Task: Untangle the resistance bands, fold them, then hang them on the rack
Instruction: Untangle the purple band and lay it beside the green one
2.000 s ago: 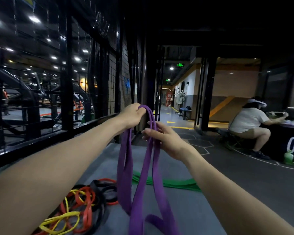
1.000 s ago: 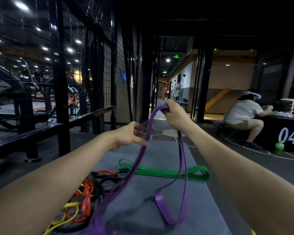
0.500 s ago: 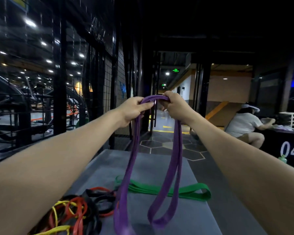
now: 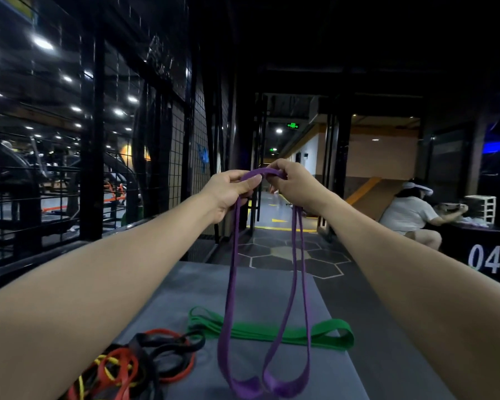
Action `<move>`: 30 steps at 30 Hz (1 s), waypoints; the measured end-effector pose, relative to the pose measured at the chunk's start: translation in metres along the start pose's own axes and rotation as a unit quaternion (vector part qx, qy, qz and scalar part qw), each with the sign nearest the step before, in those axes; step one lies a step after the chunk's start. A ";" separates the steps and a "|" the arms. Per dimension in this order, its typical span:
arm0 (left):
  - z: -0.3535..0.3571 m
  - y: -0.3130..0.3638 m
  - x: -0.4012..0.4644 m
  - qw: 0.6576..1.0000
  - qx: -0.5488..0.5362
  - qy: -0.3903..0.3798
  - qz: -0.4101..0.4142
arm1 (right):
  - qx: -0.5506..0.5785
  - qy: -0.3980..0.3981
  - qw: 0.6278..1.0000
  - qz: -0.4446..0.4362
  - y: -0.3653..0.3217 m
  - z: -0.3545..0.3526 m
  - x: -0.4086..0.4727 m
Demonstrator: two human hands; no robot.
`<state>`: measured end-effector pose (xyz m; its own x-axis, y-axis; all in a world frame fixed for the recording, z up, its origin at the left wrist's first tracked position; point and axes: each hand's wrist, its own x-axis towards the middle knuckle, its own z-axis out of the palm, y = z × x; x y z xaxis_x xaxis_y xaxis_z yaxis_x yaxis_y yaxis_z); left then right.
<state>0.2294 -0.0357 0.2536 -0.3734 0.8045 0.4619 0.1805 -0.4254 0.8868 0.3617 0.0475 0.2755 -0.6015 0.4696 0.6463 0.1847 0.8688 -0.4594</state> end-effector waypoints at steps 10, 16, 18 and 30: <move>0.003 -0.001 0.005 0.999 0.018 0.033 0.028 | -0.131 0.032 0.989 -0.056 0.009 0.004 0.002; 0.000 -0.004 0.000 0.998 0.050 0.030 0.040 | -0.191 0.067 0.976 -0.080 0.005 0.006 0.005; 0.000 -0.005 0.000 0.997 0.048 0.035 0.039 | -0.210 0.062 0.973 -0.076 0.007 0.009 0.007; 0.014 -0.044 -0.006 0.994 0.085 -0.068 -0.021 | -0.190 0.088 0.977 -0.049 0.005 0.012 0.003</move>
<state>0.2369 -0.0159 0.2125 -0.2596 0.8731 0.4127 0.3226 -0.3244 0.8892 0.3512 0.0518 0.2677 -0.4935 0.3722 0.7861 0.4278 0.8908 -0.1532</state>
